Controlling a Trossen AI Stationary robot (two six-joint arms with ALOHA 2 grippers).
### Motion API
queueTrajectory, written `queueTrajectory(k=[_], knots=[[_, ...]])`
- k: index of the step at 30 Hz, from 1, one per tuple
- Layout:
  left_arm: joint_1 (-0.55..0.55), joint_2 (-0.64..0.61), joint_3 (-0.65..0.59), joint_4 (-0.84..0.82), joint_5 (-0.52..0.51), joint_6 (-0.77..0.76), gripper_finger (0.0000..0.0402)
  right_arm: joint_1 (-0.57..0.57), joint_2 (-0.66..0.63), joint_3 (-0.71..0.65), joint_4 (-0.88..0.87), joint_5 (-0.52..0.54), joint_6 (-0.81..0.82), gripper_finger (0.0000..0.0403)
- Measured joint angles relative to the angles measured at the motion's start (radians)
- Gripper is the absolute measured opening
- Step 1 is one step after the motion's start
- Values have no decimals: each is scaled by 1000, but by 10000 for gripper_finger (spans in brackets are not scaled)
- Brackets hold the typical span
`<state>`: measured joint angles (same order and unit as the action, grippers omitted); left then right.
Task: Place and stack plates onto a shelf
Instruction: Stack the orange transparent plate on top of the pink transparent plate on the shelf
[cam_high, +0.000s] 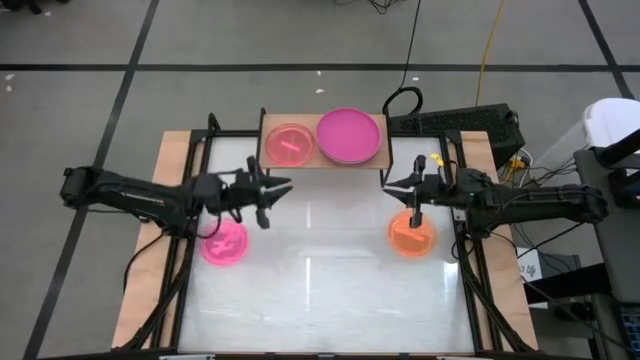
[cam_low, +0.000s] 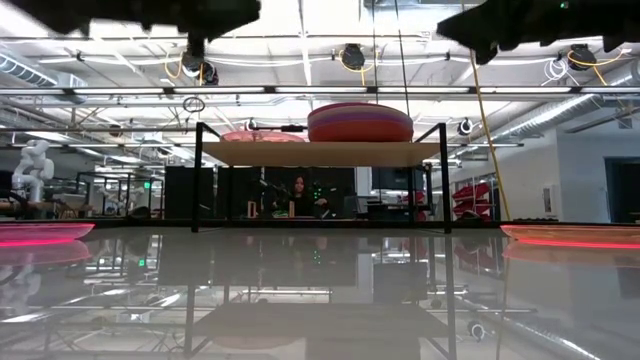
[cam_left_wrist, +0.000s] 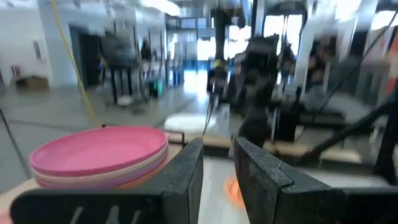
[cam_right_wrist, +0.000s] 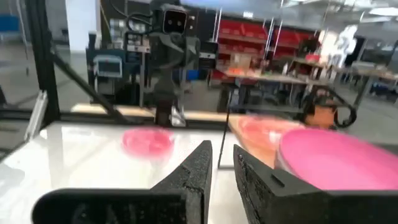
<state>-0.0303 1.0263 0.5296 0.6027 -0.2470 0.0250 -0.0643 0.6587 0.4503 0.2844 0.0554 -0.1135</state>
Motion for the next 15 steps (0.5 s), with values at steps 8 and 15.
queueTrajectory(k=[8, 15], knots=[[-58, 34, -255, 427, -9, -64, 97, 1, 195, 130, -172, -4, 2, 50], [-71, 33, -262, 411, -15, -64, 97, 47, 368, 189, -519, -36, 101, 50]])
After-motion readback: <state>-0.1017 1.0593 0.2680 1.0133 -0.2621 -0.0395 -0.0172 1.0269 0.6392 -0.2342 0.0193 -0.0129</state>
